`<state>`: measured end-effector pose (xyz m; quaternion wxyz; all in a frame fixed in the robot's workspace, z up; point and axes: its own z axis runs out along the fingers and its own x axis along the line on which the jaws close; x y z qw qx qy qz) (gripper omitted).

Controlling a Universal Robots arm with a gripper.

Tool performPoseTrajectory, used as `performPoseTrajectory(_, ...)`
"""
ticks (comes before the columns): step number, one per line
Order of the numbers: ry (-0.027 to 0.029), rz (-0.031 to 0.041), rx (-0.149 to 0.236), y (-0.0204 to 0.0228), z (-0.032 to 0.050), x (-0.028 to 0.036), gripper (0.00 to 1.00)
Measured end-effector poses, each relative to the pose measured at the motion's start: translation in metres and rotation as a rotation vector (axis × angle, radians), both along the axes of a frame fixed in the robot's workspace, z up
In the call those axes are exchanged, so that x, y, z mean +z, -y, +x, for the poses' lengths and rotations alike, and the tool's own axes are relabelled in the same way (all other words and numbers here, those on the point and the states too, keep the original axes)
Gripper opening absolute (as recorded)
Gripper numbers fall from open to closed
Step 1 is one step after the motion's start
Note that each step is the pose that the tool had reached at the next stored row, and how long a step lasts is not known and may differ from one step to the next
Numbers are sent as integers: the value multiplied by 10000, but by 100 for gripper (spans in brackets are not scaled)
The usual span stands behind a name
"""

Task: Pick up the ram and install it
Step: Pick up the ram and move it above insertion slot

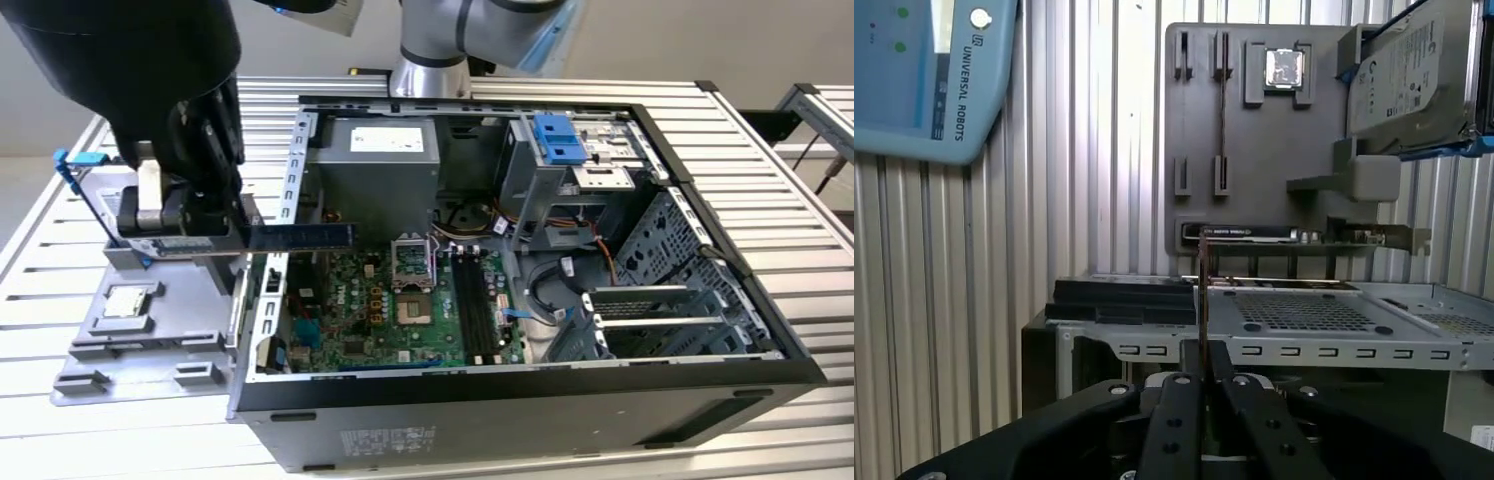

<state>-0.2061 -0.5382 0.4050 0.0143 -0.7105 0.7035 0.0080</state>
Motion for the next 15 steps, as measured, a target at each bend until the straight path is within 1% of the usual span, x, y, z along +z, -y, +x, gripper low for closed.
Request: performPoseTrajectory(15,-8,1,2,0,429,-1,0)
